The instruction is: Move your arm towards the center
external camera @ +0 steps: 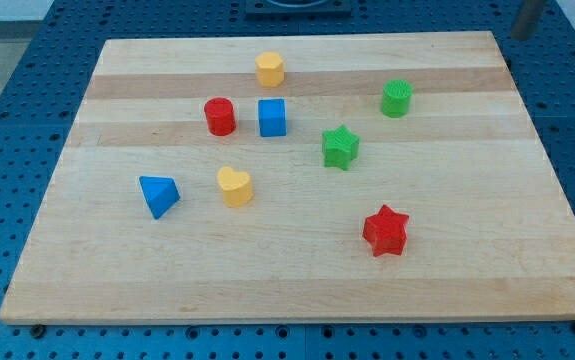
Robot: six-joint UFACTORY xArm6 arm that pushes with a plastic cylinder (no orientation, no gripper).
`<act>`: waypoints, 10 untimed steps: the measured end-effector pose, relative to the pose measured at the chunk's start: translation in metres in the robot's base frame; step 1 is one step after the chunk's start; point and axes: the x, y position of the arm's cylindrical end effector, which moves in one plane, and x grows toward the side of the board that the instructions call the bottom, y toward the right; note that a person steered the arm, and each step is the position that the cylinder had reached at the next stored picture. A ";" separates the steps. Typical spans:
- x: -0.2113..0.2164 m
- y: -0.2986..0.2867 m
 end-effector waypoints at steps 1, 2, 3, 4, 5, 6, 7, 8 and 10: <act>-0.005 0.009; -0.005 0.010; -0.005 0.010; 0.008 -0.007; 0.012 -0.007; 0.052 -0.007; 0.122 -0.019; 0.161 -0.033; 0.183 -0.093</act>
